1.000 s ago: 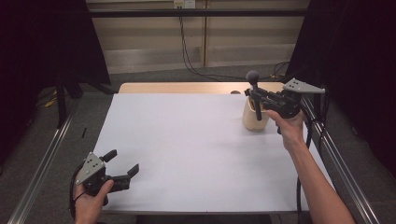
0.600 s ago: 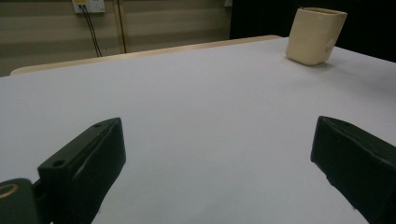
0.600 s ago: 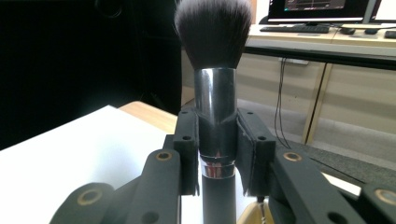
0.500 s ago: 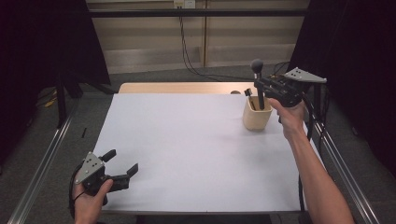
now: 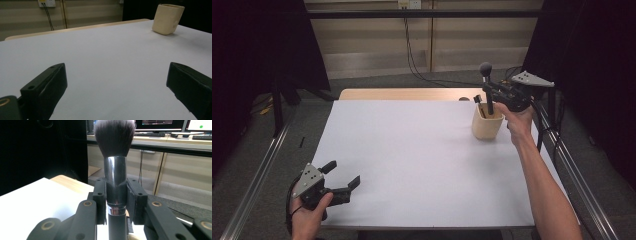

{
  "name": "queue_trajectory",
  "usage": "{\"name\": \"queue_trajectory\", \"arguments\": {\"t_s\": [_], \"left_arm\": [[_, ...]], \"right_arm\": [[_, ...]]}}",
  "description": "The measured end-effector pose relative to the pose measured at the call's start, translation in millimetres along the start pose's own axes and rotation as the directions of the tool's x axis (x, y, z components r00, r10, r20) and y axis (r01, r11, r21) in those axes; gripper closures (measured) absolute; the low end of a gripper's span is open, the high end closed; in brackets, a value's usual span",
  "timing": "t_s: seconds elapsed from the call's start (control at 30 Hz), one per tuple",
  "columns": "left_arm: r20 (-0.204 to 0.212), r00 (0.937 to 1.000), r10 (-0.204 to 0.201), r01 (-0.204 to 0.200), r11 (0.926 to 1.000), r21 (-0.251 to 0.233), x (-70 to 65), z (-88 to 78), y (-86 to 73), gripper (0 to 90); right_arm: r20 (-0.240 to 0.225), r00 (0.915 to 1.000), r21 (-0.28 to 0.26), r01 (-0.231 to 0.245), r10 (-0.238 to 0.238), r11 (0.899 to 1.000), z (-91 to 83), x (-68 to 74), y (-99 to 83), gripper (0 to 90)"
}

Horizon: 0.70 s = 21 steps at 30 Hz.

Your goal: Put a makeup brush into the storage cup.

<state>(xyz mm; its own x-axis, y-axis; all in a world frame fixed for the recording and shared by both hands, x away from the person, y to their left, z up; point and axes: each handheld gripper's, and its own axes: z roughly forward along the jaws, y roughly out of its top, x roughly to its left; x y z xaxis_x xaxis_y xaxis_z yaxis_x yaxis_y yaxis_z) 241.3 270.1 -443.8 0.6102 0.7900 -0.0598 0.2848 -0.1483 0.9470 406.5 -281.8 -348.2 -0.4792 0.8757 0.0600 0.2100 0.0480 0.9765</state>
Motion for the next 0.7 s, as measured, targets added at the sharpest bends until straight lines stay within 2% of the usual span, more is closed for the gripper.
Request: {"name": "queue_trajectory", "arguments": {"t_s": [0.5,0.7], "left_arm": [[0.008,1.0000,0.002,-0.002,1.0000,-0.002,-1.3,0.2,0.3,3.3],[0.007,1.0000,0.002,-0.002,1.0000,-0.001,-0.4,0.5,0.1,3.4]], "right_arm": [[0.020,0.9997,0.025,-0.014,0.014,1.000,10.1,-9.0,-12.5,71.8],[0.031,0.9992,0.033,-0.026,0.025,0.999,9.1,-13.1,-20.7,71.8]]}}
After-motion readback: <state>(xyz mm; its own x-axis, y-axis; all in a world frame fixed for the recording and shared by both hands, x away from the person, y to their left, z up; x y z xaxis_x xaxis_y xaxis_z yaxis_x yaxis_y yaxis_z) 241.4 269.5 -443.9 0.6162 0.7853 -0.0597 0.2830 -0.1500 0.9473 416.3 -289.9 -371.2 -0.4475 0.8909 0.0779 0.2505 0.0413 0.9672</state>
